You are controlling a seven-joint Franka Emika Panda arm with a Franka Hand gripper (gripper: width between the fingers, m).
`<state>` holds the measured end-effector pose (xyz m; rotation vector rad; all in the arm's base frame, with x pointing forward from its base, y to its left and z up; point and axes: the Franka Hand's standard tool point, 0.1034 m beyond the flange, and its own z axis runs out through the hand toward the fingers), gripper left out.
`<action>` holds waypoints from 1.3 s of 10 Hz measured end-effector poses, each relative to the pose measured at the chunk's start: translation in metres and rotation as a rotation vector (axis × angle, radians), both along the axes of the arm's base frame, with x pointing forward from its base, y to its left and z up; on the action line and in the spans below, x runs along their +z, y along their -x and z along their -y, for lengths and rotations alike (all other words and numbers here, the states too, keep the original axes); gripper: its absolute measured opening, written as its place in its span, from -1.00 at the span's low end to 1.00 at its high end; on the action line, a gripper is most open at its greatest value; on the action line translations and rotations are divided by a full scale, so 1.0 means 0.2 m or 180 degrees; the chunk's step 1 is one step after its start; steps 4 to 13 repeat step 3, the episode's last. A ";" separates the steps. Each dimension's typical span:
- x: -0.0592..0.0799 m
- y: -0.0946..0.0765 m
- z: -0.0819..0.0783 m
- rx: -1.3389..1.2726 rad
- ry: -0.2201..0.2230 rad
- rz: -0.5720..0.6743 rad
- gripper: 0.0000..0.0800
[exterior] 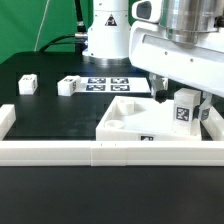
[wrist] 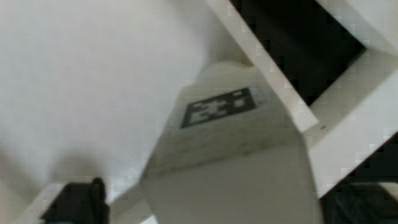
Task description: Assemble one leg
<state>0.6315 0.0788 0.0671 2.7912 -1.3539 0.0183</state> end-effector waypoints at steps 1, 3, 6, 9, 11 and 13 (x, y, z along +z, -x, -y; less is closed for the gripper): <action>0.00 0.00 0.00 0.0000 0.0000 0.0000 0.62; 0.00 0.00 0.00 0.0000 0.0000 -0.0001 0.62; 0.00 0.00 0.00 0.0000 0.0000 -0.0001 0.62; 0.00 0.00 0.00 0.0000 0.0000 -0.0001 0.62; 0.00 0.00 0.00 0.0000 0.0000 -0.0001 0.62; 0.00 0.00 0.00 0.0000 0.0000 -0.0001 0.62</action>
Offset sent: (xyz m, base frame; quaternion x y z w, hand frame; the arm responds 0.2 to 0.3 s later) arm 0.0000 0.0000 0.0000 0.0000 0.0000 0.0000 1.0000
